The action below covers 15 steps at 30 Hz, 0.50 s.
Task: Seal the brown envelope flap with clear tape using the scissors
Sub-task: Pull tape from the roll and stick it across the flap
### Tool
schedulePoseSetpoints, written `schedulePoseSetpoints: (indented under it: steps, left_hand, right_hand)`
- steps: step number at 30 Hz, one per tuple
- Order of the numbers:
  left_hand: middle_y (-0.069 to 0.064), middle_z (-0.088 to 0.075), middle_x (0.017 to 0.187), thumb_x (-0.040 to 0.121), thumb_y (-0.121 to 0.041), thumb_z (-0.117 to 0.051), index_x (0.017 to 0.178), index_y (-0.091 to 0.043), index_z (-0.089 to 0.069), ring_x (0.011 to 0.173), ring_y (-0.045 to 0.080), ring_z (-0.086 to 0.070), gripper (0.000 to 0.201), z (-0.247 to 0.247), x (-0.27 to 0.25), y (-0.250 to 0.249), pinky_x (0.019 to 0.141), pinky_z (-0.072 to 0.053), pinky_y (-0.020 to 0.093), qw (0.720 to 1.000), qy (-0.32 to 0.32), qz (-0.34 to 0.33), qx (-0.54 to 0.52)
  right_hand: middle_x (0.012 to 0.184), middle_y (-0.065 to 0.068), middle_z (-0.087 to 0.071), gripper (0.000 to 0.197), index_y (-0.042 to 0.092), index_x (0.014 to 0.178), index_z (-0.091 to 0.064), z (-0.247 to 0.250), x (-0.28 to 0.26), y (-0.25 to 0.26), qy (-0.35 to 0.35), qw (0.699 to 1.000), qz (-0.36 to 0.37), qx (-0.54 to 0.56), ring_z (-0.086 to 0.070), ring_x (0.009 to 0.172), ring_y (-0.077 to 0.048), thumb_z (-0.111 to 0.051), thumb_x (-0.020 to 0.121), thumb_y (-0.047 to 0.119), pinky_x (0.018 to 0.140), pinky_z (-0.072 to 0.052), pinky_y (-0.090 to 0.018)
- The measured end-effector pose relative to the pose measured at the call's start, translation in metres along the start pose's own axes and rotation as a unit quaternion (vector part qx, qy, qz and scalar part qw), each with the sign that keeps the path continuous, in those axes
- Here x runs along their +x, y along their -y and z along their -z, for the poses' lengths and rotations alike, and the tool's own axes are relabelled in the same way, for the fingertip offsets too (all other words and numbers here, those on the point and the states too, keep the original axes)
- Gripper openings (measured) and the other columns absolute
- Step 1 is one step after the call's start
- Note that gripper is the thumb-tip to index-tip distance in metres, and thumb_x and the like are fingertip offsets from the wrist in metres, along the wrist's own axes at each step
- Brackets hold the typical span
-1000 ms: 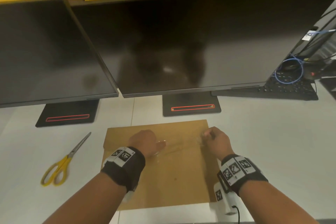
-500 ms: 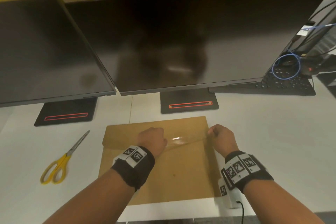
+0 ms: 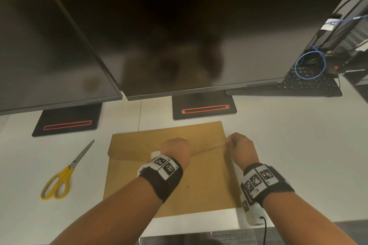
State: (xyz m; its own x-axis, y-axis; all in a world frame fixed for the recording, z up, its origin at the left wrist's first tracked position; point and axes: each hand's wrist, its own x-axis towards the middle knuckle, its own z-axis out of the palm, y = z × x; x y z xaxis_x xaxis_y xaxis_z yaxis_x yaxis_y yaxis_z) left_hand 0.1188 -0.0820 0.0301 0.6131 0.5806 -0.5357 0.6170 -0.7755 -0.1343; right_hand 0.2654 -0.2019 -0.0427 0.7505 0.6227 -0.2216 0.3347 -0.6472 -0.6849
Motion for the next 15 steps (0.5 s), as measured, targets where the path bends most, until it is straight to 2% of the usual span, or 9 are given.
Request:
schedulePoseSetpoints:
  steps: [4,9,15]
  left_hand:
    - [0.007,-0.066,0.11,0.09,0.0,-0.046,0.105,-0.007,-0.064,0.101,0.024,-0.064,0.025,-0.005,0.001,-0.007,0.082,-0.05,0.033,1.0,-0.003,-0.013,0.014]
    - [0.006,-0.067,0.111,0.09,0.001,-0.046,0.105,-0.008,-0.066,0.101,0.025,-0.064,0.027,-0.012,0.002,-0.014,0.084,-0.051,0.035,1.0,0.01,-0.017,0.02]
    - [0.005,-0.066,0.113,0.09,-0.002,-0.049,0.108,-0.009,-0.065,0.104,0.023,-0.064,0.025,-0.009,0.004,-0.01,0.085,-0.05,0.032,0.999,0.034,0.005,-0.005]
  right_hand:
    - [0.096,-0.006,-0.062,0.016,0.009,0.092,-0.062,-0.002,0.001,-0.002,0.008,0.999,0.006,-0.039,-0.052,0.079,-0.02,-0.046,0.093,0.01,0.072,-0.042,-0.029]
    - [0.098,-0.008,-0.064,0.019,0.008,0.098,-0.062,-0.006,0.0,-0.006,-0.001,0.998,0.017,-0.066,-0.05,0.08,-0.017,-0.045,0.095,0.016,0.072,-0.04,-0.028]
    - [0.093,-0.008,-0.062,0.017,0.008,0.093,-0.061,-0.01,0.0,-0.008,-0.019,0.996,0.039,-0.083,-0.054,0.082,-0.023,-0.047,0.093,0.017,0.068,-0.042,-0.03]
